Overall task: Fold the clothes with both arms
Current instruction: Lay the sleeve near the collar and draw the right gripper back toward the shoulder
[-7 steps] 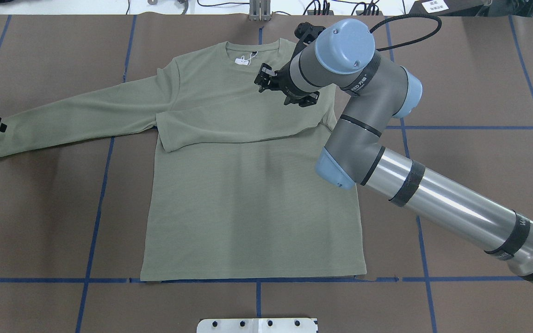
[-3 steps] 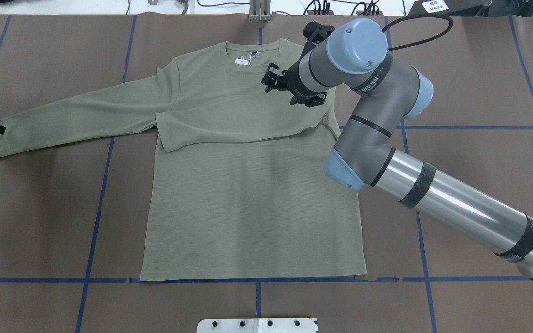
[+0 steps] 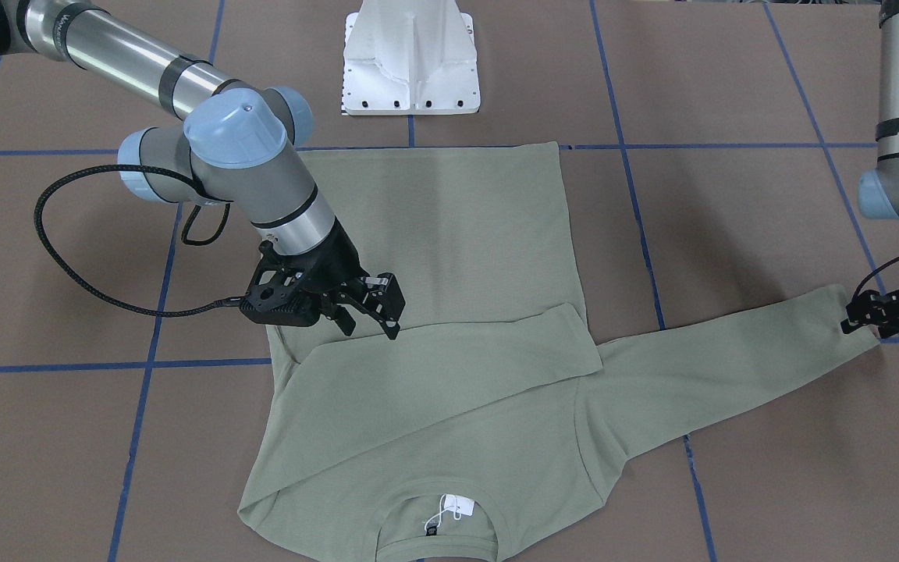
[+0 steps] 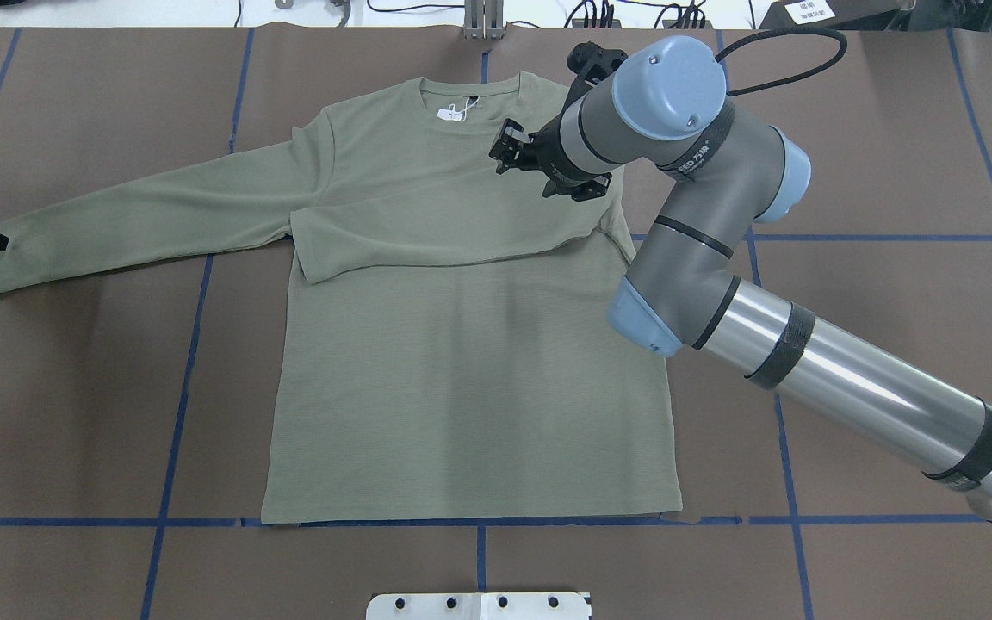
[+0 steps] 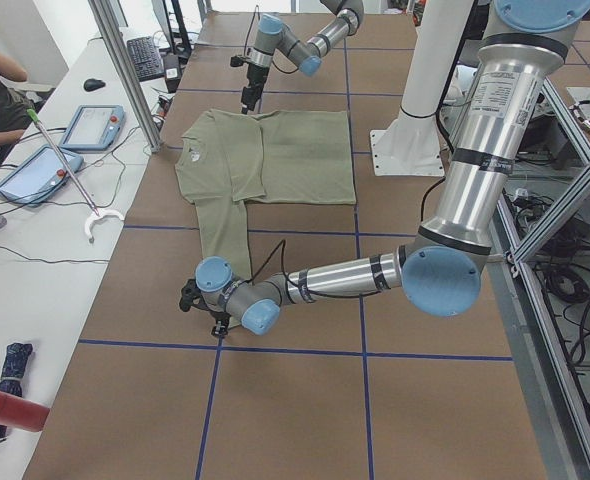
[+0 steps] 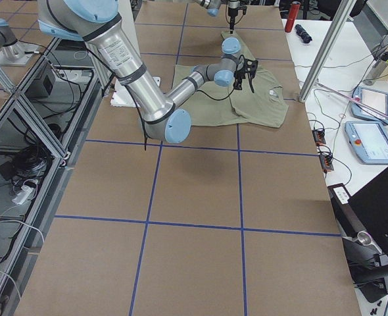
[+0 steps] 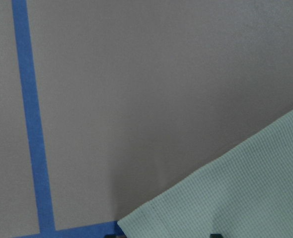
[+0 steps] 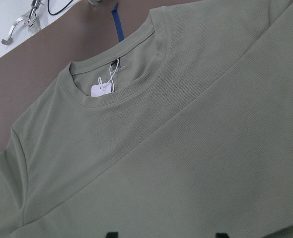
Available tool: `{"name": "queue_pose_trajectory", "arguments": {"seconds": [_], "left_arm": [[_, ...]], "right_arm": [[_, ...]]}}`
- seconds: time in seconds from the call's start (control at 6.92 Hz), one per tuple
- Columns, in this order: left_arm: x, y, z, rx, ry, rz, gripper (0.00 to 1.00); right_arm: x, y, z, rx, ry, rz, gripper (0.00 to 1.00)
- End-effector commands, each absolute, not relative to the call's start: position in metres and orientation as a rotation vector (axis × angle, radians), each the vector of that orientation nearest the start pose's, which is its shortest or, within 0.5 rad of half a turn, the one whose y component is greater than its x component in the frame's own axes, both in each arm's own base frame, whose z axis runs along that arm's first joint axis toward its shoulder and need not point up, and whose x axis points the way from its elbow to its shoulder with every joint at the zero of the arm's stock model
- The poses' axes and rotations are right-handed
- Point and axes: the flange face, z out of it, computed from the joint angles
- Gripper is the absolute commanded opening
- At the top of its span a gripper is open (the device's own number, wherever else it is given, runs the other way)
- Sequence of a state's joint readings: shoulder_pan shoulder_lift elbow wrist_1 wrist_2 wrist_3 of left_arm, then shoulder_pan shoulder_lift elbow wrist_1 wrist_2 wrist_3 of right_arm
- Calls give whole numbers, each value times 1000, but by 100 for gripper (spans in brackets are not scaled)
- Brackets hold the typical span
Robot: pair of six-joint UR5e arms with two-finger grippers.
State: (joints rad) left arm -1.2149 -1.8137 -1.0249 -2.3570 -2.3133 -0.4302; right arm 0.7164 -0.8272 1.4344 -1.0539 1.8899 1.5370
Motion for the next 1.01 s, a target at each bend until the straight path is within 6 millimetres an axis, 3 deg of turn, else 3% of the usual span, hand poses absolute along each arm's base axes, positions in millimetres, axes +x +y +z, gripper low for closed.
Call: {"name": "queue_pose_trajectory", "arguments": {"seconds": [0.0,0.14,0.29,0.43,0.58,0.72,0.87], "left_arm": [[147,-584,712,143,847,106,49],[146,-583,715,139,846,106,48],[147,-584,713,141,847,104,34],[147,-584,713,138,846,101,8],[148,-586,709,136,849,95,0],[150,-591,701,144,855,99,0],[152,-595,681,146,886,112,0]], "right_arm": [[-489,-561,202,145,-1151,426,73],[-485,-559,202,147,-1155,425,73],[-479,-555,200,151,-1163,424,73],[-478,-554,198,149,-1159,425,72],[-478,-555,198,148,-1157,426,72],[-478,-555,198,148,-1155,428,72],[-475,-557,198,151,-1155,432,72]]}}
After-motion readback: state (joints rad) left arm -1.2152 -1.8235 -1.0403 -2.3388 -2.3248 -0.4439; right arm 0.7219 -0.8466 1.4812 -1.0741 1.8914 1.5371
